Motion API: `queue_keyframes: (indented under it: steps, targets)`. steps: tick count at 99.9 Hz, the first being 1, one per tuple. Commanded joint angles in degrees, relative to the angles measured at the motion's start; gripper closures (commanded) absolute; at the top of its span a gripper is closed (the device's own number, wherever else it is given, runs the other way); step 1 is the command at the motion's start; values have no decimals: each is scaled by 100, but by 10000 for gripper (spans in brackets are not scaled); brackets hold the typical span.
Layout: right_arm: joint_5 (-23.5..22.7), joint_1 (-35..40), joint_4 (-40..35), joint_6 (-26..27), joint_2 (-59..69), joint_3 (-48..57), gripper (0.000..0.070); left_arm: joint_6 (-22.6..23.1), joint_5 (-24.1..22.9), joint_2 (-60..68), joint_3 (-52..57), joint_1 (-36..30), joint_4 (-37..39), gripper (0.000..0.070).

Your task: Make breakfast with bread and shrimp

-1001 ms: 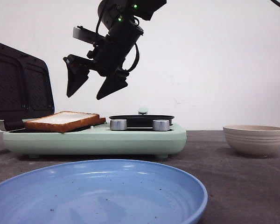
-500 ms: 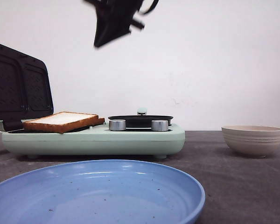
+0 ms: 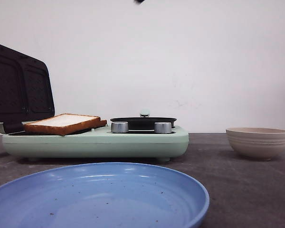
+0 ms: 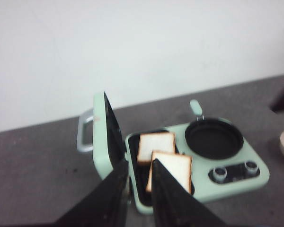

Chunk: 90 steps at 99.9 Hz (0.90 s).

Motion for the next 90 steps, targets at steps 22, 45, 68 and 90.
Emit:
queue_keyframes:
  steps: [22, 45, 68, 90]
  targets:
    - [-31, 57, 118, 20, -1523, -1021, 700, 42, -4, 177, 28, -31, 358, 689]
    - [179, 50, 2092, 20, -3829, -4081, 700, 39, -7, 367, -4, -31, 361, 689]
    - [203, -24, 4686, 273, -6172, -7276, 700, 42, -9, 688, -409, -31, 592, 689]
    - [656, -28, 5578, 973, -7722, -9103, 700, 566, -518, 1285, -1014, 50, 1705, 689]
